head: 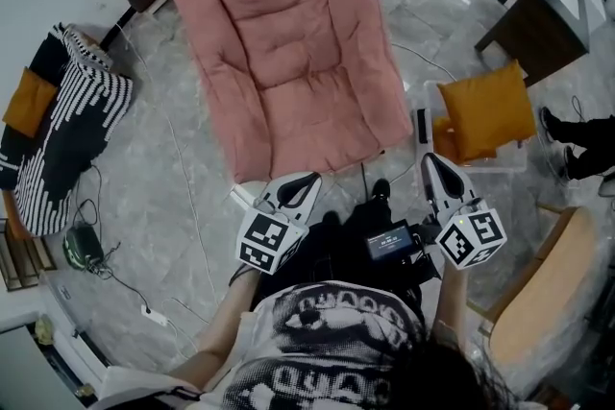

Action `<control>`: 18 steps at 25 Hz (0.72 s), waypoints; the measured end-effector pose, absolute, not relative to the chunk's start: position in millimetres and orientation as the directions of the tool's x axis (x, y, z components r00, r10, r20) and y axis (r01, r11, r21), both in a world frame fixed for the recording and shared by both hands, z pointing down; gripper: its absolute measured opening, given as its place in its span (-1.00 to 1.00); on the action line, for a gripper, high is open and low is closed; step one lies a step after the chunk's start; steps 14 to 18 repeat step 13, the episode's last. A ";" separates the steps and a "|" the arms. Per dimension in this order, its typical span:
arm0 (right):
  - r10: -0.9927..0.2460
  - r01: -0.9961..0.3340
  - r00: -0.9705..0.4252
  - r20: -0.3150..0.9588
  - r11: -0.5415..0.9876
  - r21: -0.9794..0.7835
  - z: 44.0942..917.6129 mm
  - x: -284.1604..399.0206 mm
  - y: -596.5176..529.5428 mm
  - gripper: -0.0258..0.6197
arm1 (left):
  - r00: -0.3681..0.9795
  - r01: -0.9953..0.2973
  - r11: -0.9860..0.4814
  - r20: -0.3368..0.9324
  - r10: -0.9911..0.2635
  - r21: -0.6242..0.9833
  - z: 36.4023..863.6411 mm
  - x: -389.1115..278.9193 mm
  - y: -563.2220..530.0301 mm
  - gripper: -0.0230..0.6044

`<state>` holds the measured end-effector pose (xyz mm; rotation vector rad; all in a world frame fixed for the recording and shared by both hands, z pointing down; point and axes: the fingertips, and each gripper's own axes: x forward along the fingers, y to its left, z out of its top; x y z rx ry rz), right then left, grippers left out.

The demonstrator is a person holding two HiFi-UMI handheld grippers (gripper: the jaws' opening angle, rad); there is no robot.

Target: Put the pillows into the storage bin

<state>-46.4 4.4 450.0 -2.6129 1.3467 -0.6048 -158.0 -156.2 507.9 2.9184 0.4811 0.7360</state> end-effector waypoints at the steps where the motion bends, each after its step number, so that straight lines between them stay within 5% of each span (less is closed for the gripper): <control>1: -0.805 -0.748 0.519 0.288 -0.591 -0.302 450.3 -46.7 4.2 -0.93 | 0.833 0.282 -0.945 0.446 0.327 0.166 507.8 -158.1 -156.0 -0.88; 18: -0.803 -0.743 0.518 0.293 -0.593 -0.311 453.1 -47.1 4.8 -0.93 | 0.824 0.296 -0.941 0.454 0.339 0.166 513.3 -157.5 -156.2 -0.88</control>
